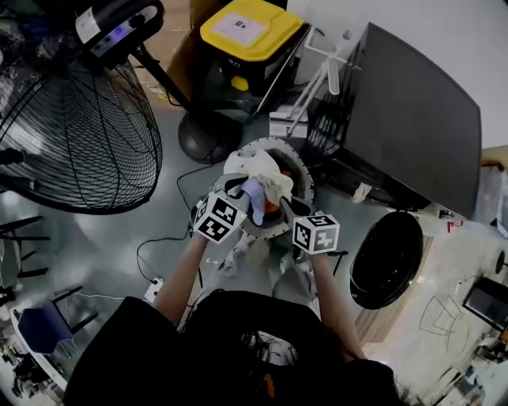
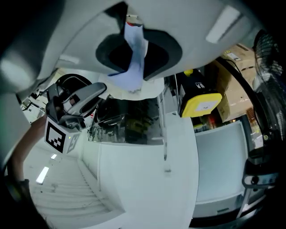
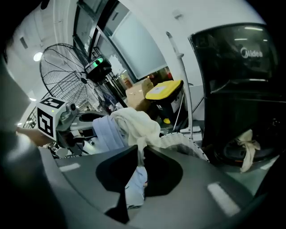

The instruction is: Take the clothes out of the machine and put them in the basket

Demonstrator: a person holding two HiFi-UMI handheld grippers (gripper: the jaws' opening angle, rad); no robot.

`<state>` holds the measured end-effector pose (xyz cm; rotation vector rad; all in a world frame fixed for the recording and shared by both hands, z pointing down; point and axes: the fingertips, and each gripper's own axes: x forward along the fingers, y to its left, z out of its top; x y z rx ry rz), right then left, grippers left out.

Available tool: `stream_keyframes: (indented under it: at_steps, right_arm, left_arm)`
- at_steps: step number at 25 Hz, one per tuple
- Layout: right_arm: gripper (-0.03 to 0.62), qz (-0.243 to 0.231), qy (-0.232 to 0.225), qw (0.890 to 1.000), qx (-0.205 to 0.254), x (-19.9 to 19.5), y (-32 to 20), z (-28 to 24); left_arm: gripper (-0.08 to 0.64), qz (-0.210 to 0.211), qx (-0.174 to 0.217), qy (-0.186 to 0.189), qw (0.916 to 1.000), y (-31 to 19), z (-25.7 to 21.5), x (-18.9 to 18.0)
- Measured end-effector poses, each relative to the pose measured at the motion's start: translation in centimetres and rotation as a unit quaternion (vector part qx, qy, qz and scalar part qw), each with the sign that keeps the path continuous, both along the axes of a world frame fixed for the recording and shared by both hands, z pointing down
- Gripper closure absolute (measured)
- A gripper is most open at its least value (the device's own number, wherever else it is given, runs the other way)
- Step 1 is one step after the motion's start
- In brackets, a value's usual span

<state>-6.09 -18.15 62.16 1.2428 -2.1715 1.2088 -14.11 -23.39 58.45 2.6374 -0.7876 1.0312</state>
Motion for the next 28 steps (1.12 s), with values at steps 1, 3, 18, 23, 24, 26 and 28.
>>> stream_keyframes:
  at_steps: [1, 3, 18, 23, 24, 26, 28]
  right_arm:
    - [0.529, 0.003, 0.004, 1.000, -0.009, -0.1, -0.1, 1.0]
    - [0.457, 0.000, 0.011, 1.000, -0.029, -0.5, -0.3, 3.1]
    - [0.318, -0.002, 0.024, 0.995, -0.093, -0.4, 3.5, 8.5]
    - [0.318, 0.002, 0.014, 0.996, -0.089, -0.3, 3.3, 8.2]
    - [0.319, 0.004, 0.011, 0.996, -0.086, -0.3, 3.1, 8.0]
    - [0.321, 0.008, 0.005, 0.997, -0.079, -0.4, 2.7, 7.4]
    - [0.325, 0.014, -0.002, 0.997, -0.071, -0.4, 2.2, 6.8]
  left_arm:
    - [0.524, 0.008, -0.009, -0.007, 0.9999, -0.2, 1.3, -0.1]
    - [0.524, 0.024, -0.025, -0.022, 0.9992, -0.7, 3.8, -0.4]
    - [0.403, 0.097, -0.151, -0.118, 0.9766, -0.1, 18.6, -1.8]
    - [0.372, 0.084, -0.178, -0.112, 0.9741, 0.9, 19.8, -2.3]
    - [0.352, 0.077, -0.182, -0.104, 0.9748, 0.9, 19.6, -2.2]
    - [0.341, 0.064, -0.187, -0.095, 0.9757, 1.0, 19.4, -2.3]
    - [0.341, 0.058, -0.188, -0.090, 0.9762, 1.2, 19.0, -2.2]
